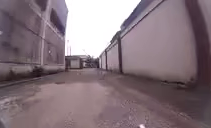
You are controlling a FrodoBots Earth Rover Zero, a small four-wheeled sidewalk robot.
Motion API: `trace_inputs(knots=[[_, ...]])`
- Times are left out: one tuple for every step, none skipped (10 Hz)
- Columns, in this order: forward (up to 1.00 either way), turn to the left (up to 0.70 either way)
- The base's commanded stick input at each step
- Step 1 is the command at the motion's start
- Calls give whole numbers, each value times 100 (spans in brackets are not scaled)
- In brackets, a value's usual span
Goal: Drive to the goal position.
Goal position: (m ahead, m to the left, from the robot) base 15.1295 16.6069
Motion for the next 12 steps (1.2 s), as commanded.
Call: trace_inputs(knots=[[70, 0], [70, 0], [70, 0], [70, 0], [70, 0], [70, 0], [70, 0], [70, 0], [70, 0], [70, 0], [70, 0], [70, 0]])
